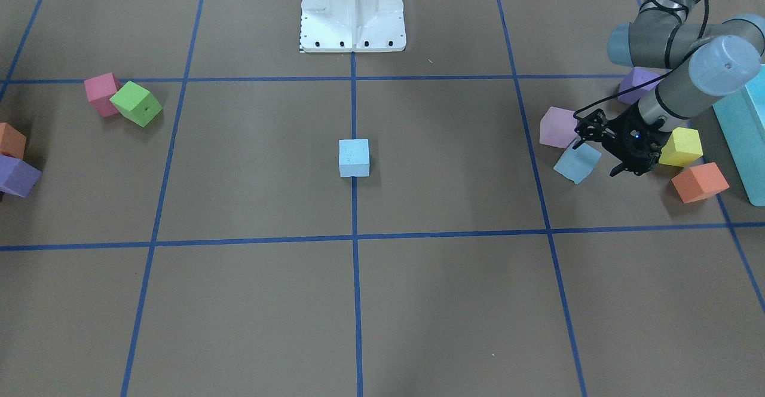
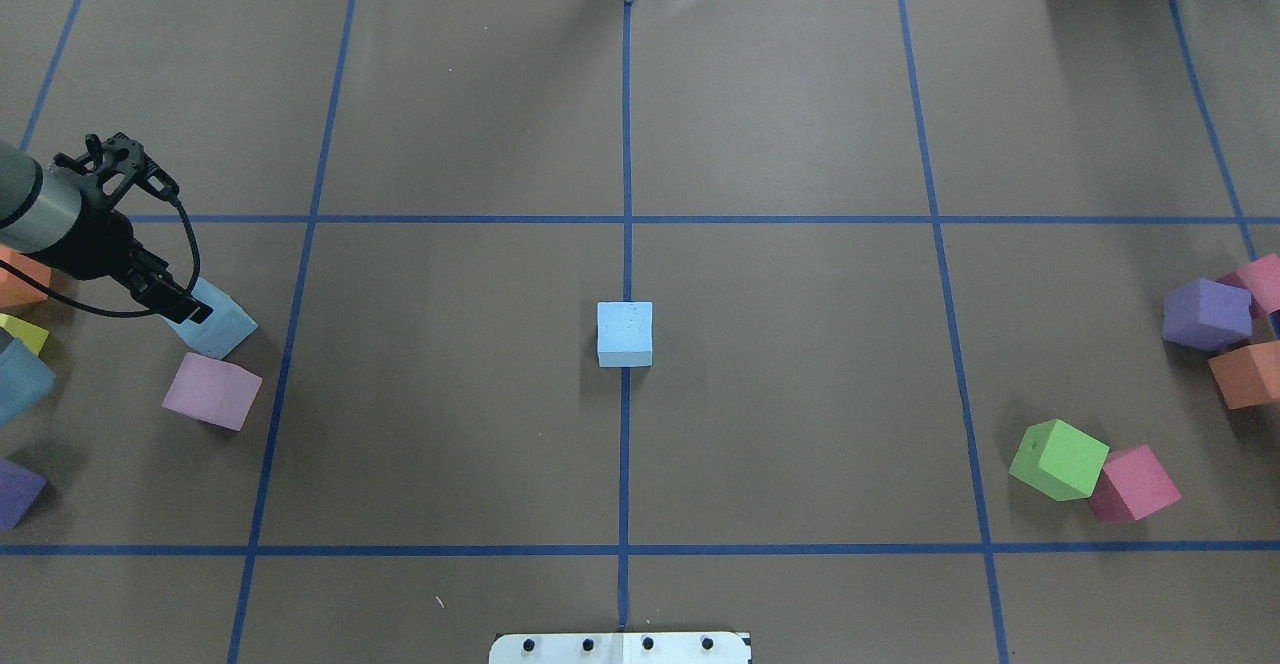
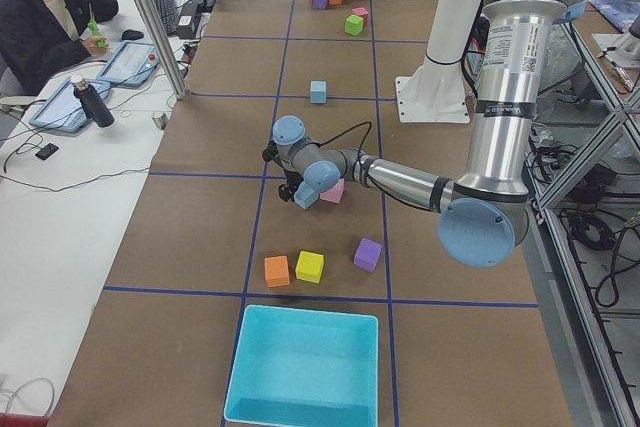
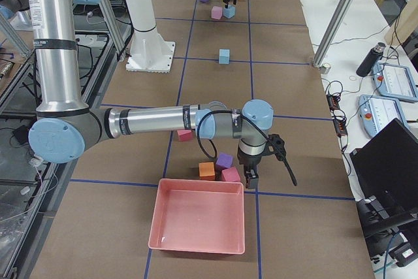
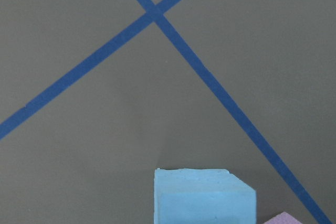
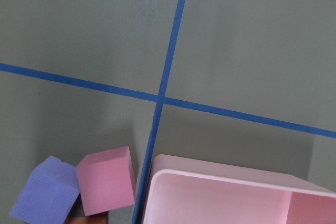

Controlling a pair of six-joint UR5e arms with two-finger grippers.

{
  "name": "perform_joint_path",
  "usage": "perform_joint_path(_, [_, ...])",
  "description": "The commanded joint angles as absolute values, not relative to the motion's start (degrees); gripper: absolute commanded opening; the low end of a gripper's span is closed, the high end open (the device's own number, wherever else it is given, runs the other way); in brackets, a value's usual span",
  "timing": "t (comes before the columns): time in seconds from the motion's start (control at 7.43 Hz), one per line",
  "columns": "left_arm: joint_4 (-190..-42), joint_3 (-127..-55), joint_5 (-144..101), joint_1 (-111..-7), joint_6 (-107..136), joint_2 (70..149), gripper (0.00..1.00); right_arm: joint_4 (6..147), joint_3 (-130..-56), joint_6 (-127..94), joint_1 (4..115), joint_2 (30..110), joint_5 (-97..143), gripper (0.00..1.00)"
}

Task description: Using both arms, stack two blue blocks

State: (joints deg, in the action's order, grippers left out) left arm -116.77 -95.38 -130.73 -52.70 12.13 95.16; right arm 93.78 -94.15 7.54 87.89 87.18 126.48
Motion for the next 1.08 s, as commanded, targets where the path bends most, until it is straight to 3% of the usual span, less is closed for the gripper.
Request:
perform_joint_path(0.0, [-117.0, -95.4, -130.1, -51.3, 14.1, 95.1, 0.98, 93.8, -94.1, 7.4, 87.9, 87.2, 126.5, 1.00])
perform_joint_path(0.94, [-117.3, -92.6, -127.7, -49.6, 14.2, 95.8, 0.97, 93.8, -93.4, 7.2, 87.8, 87.2, 126.5, 1.00])
